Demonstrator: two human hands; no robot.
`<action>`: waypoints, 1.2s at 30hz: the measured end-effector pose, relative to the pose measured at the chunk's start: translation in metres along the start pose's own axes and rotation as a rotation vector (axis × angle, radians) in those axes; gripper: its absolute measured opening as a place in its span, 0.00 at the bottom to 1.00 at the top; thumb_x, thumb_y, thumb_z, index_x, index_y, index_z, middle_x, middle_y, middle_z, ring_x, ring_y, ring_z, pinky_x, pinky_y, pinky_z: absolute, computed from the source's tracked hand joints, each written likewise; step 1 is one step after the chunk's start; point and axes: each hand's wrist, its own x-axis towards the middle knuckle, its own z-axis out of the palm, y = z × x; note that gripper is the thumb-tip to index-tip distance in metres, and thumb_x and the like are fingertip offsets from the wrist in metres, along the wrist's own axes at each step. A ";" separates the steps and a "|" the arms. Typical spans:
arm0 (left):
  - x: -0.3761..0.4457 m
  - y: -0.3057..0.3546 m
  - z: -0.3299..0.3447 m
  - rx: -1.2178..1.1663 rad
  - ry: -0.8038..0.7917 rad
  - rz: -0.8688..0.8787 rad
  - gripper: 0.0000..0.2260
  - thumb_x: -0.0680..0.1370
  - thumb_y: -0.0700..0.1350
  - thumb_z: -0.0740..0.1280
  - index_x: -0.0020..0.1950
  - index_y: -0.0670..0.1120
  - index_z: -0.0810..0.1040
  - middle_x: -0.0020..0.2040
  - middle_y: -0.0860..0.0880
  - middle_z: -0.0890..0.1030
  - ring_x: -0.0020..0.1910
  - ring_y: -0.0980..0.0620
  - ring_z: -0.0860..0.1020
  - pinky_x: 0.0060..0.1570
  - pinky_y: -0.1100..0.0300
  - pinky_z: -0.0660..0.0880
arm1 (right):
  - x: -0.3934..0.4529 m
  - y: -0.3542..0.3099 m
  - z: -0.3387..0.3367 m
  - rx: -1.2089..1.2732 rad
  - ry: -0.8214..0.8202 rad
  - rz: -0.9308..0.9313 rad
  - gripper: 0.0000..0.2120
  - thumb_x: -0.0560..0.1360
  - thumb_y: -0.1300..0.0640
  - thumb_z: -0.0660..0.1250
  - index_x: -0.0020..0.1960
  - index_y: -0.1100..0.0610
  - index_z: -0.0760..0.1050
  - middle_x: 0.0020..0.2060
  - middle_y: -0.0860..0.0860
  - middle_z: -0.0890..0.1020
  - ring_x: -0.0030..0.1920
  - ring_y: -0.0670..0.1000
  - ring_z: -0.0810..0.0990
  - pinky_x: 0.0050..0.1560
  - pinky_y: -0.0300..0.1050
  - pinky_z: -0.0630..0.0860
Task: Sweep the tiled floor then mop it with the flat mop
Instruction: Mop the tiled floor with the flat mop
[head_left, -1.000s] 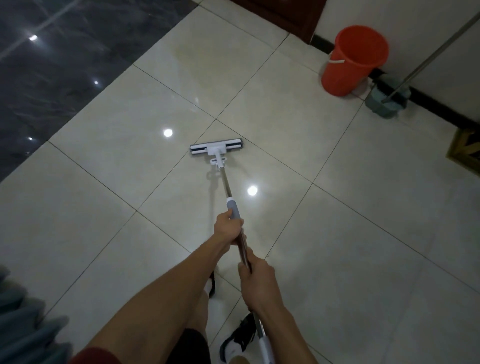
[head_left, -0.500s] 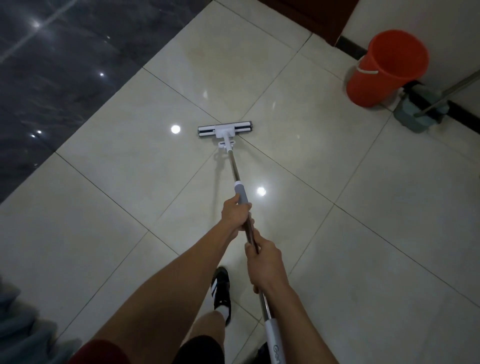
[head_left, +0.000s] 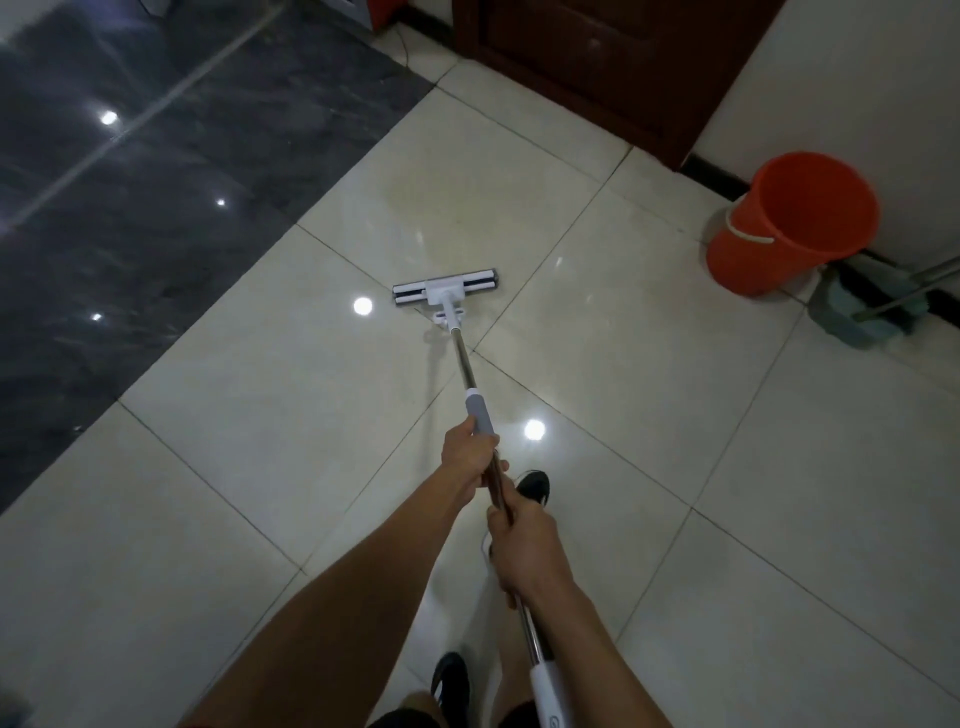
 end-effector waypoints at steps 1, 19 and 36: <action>0.008 0.015 0.004 -0.009 0.006 0.003 0.26 0.81 0.37 0.65 0.78 0.49 0.65 0.52 0.40 0.80 0.37 0.44 0.82 0.42 0.50 0.83 | 0.013 -0.009 -0.008 -0.004 -0.002 -0.004 0.20 0.84 0.55 0.56 0.76 0.49 0.66 0.48 0.55 0.83 0.47 0.52 0.83 0.45 0.43 0.78; 0.137 0.289 0.028 -0.063 0.175 -0.051 0.03 0.82 0.39 0.65 0.54 0.40 0.75 0.45 0.39 0.80 0.36 0.42 0.84 0.35 0.53 0.82 | 0.223 -0.206 -0.123 0.003 -0.095 -0.039 0.12 0.84 0.55 0.58 0.65 0.51 0.74 0.37 0.49 0.78 0.33 0.48 0.77 0.36 0.42 0.78; 0.332 0.538 -0.084 -0.095 0.178 0.021 0.14 0.76 0.33 0.67 0.33 0.44 0.71 0.29 0.43 0.74 0.25 0.43 0.79 0.40 0.41 0.82 | 0.434 -0.463 -0.094 -0.028 -0.085 -0.072 0.21 0.84 0.54 0.57 0.76 0.45 0.65 0.37 0.50 0.78 0.35 0.50 0.79 0.41 0.47 0.82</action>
